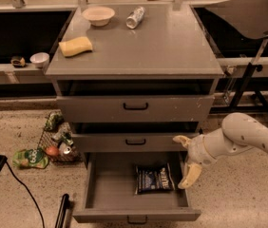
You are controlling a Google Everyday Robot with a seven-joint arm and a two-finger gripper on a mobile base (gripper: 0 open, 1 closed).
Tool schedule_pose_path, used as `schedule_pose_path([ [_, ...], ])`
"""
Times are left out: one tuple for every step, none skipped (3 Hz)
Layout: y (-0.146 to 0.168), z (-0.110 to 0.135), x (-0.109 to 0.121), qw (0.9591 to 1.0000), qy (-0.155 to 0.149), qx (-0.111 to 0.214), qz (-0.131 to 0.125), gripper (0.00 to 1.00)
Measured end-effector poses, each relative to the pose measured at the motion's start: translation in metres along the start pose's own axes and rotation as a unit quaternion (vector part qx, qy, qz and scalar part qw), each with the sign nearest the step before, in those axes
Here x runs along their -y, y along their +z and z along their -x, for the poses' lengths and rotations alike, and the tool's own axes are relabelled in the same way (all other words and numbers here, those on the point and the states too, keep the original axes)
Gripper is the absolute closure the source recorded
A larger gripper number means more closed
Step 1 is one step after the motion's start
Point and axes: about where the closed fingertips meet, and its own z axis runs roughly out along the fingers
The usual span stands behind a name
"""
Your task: Pick blue chip bag from bottom drawer and place on counter
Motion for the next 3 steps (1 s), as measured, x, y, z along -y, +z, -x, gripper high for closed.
schedule_pose_path([
  [0.0,0.0,0.0,1.0,0.0,0.0,0.0,0.0],
  [0.015,-0.015,0.004,0.9998,0.006,-0.015,-0.012,0.0],
  [0.055,-0.043,0.011,0.9994,0.004,-0.021,-0.027,0.0],
])
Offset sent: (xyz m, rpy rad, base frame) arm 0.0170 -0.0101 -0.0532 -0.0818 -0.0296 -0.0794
